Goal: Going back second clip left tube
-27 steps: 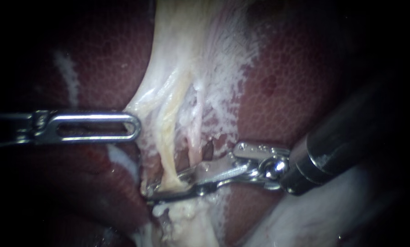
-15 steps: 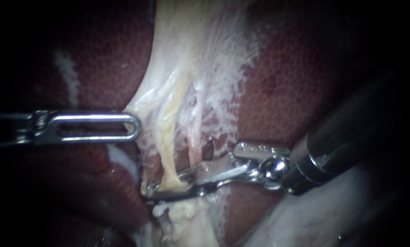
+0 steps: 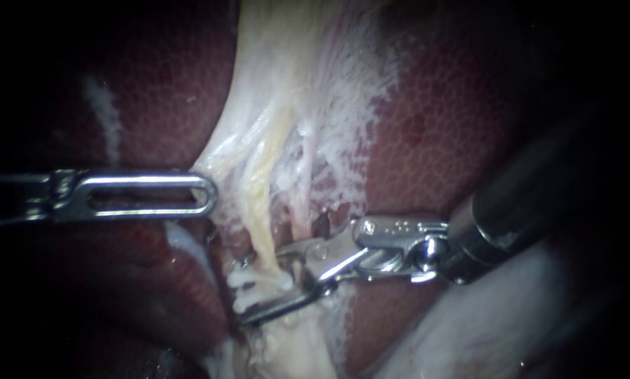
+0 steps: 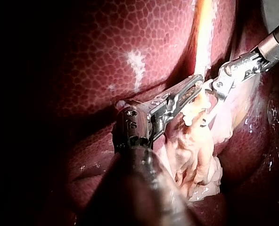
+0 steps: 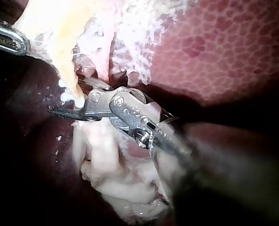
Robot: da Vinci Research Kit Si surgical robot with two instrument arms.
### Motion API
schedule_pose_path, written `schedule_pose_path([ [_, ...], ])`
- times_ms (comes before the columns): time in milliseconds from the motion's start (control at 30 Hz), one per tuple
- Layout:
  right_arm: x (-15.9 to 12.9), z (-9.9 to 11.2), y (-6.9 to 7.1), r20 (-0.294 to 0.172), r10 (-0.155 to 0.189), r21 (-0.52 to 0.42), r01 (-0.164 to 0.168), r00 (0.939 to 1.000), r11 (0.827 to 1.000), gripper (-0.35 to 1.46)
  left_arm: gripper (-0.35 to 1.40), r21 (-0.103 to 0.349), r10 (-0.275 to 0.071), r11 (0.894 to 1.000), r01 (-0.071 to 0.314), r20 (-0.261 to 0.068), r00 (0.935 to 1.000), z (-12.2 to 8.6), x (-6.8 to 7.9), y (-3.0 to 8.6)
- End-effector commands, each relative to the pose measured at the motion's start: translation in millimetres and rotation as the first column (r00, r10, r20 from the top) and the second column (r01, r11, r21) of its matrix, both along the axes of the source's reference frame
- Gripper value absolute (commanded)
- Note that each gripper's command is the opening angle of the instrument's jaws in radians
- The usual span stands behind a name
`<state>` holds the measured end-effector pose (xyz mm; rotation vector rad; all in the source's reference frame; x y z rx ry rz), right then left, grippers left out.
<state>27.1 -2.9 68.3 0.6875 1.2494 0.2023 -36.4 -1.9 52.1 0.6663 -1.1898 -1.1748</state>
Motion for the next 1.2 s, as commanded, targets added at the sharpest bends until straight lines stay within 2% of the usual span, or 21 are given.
schedule_pose_path([
  [33, -0.1, -0.2, 0.3, -0.004, 0.001, -0.018, -0.001, 1.0, 1.0, 0.6, -0.35, 0.0, 0.0, 1.0, 0.0, 0.0, 1.0, 0.0, 0.0, 0.0],
  [300, -0.7, -0.4, 0.7, -0.036, -0.013, -0.113, 0.008, 0.9993, 0.994, 0.6, -0.35, 0.0, 0.0, 1.0, 0.0, 0.0, 1.0, 0.0, 0.0, 0.0],
  [500, -1.4, -0.6, 0.3, -0.038, -0.015, -0.115, 0.011, 0.9992, 0.993, 0.6, -0.35, 0.0, 0.0, 1.0, 0.0, 0.0, 1.0, -0.1, 0.0, -0.1],
  [633, -3.3, -0.9, 0.1, -0.044, -0.026, -0.113, 0.021, 0.9987, 0.993, 0.6, -0.35, 0.0, 0.0, 1.0, 0.0, 0.0, 1.0, 0.0, 0.0, 0.0],
  [733, -4.5, -1.1, 0.3, -0.041, -0.021, -0.115, 0.016, 0.9989, 0.993, 0.6, -0.35, -0.001, -0.001, 1.0, 0.001, -0.001, 1.0, 0.2, -0.1, -0.1],
  [1200, -11.6, -4.5, 3.0, -0.01, 0.025, -0.099, -0.026, 0.9996, 0.995, 0.6, -0.35, -0.007, 0.0, 1.0, 0.0, -0.002, 1.0, 1.6, -0.3, -0.4],
])
